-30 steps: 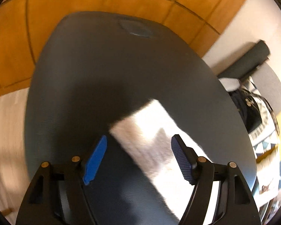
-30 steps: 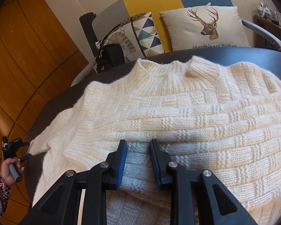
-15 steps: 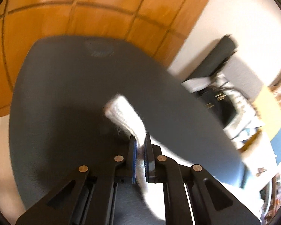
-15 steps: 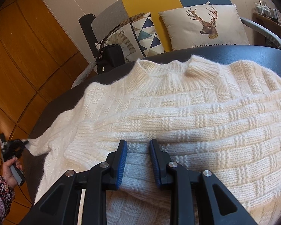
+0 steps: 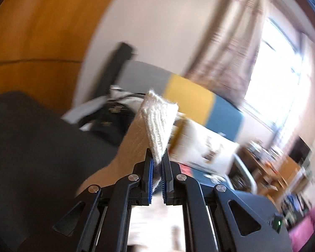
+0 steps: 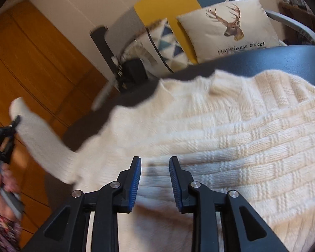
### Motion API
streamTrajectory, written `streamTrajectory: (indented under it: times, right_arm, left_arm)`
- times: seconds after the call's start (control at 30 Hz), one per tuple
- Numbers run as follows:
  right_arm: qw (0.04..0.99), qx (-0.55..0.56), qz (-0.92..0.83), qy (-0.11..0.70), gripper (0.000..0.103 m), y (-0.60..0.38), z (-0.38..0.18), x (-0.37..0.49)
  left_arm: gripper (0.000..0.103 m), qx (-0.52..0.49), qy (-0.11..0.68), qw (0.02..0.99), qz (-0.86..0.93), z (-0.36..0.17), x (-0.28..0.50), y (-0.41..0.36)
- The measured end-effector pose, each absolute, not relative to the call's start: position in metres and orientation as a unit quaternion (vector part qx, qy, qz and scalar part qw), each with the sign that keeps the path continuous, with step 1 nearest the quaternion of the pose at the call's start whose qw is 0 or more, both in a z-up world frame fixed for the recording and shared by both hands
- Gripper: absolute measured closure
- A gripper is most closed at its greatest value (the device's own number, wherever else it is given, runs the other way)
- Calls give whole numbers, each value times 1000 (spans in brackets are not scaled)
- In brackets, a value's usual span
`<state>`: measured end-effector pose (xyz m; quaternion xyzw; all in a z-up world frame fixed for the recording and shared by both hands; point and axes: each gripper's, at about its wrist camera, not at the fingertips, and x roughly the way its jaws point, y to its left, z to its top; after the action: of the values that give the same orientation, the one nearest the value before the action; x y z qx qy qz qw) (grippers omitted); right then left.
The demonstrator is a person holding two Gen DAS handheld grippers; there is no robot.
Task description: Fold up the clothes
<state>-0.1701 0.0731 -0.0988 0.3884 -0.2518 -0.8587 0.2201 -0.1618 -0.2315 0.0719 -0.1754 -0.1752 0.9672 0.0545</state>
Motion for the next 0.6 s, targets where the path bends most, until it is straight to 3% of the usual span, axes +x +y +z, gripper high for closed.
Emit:
streamTrajectory:
  times: [0.27,0.6]
  right_arm:
    - [193,367,-855,-313,73,133,-100,-133]
    - [134,356,-826,-416,72,215,-135,-111]
  left_arm:
    - [97,-221,-116,179,952,58,-158,-97]
    - [97,-311,-47,217,924,-19,-165,16]
